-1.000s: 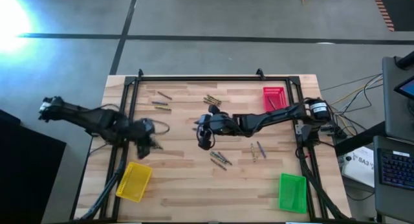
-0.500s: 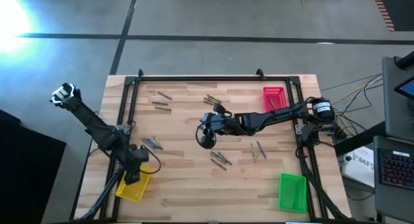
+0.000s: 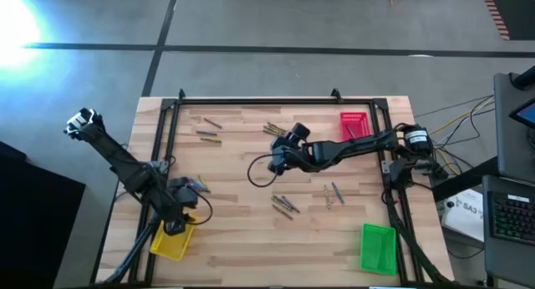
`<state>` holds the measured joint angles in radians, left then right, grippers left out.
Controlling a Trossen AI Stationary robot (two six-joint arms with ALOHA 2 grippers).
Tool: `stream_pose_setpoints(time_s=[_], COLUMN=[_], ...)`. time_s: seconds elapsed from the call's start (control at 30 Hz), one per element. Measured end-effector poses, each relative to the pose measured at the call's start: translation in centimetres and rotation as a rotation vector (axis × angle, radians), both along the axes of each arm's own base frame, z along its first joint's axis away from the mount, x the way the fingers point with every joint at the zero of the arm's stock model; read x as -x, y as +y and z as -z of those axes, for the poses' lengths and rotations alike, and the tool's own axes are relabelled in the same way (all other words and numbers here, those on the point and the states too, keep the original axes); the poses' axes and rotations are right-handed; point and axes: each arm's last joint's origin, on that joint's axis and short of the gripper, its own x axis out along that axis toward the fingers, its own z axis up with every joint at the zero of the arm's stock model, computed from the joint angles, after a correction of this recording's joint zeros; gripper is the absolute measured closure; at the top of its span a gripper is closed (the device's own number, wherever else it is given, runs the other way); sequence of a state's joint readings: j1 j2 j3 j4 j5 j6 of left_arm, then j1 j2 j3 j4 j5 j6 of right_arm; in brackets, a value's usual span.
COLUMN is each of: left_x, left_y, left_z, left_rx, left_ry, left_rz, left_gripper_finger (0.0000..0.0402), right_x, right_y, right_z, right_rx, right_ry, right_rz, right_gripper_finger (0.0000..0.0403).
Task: Sort crayons
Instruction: Put the blue crayon into the green bin
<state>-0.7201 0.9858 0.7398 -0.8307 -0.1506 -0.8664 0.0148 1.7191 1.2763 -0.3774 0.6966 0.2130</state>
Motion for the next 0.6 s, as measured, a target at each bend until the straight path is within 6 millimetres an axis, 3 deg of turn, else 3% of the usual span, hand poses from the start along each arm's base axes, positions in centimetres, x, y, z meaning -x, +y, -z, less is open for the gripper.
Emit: stream_pose_setpoints(time_s=[0.27,0.5,0.6], left_x=[-1.9,-4.7,-5.6], left_y=[0.7,0.8,1.4], left_z=[-1.1,2.5,3.6], left_rx=[-0.226,-0.243,-0.29], left_ry=[-0.258,-0.568,-0.655], left_rz=[0.012,0.087,0.063], left_gripper_finger=[0.0208,0.0208,0.0208], right_x=[3.0,8.0,9.3], right_y=[2.7,6.6,7.7], right_z=[1.5,-0.8,-1.8], right_rx=[-0.208,-0.259,-0.32], right_ry=[0.232,0.349,0.374], right_rz=[0.027,0.169,0.14], right_gripper_finger=[0.0254,0.0283,0.0295])
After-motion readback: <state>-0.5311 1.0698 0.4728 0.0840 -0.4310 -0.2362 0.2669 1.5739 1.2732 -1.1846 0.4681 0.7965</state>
